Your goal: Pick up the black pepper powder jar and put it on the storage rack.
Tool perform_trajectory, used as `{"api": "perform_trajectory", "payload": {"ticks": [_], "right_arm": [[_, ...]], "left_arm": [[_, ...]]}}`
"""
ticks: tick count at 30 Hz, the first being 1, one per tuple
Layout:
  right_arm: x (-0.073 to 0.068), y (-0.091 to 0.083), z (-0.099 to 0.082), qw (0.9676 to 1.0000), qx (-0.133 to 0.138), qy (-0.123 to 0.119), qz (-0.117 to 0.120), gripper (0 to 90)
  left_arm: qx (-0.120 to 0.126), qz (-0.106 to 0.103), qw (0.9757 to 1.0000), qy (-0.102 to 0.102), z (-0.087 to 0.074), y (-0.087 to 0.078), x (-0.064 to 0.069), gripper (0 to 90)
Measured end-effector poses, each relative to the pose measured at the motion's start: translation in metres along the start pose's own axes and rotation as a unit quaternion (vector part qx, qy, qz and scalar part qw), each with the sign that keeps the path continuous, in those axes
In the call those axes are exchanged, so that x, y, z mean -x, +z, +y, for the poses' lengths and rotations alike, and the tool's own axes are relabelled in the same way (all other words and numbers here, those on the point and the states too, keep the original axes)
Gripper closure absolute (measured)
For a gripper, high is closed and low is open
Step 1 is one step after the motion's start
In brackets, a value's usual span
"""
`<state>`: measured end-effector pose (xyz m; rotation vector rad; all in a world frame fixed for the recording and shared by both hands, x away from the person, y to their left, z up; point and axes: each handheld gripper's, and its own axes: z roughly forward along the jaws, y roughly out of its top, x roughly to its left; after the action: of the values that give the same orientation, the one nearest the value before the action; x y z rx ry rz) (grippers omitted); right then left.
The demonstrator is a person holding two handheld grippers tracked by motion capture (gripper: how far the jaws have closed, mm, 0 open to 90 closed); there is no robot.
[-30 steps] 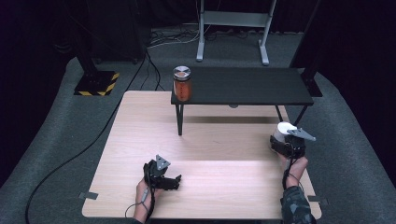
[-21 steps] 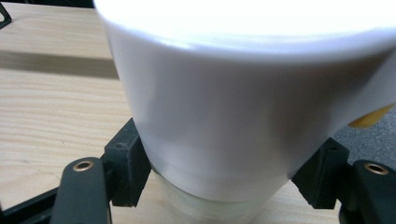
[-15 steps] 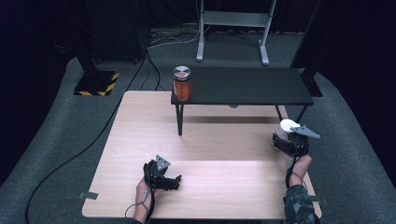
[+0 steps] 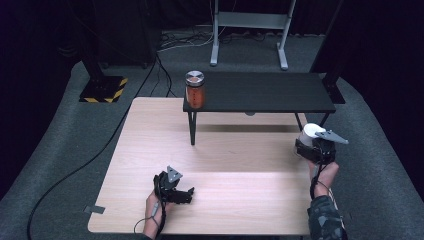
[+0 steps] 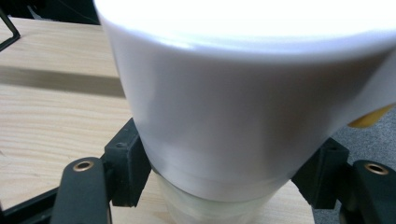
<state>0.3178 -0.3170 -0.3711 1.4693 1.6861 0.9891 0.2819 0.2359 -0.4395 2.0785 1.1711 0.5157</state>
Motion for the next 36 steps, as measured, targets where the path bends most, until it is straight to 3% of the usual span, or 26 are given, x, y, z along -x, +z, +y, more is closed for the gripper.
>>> {"api": "perform_trajectory", "payload": {"ticks": [36], "right_arm": [[0.008, -0.022, 0.03, 0.9998, 0.009, -0.004, 0.016, 29.2]], "left_arm": [[0.001, 0.0, 1.0, 0.002, 0.0, 0.0, 0.001, 1.1]]}}
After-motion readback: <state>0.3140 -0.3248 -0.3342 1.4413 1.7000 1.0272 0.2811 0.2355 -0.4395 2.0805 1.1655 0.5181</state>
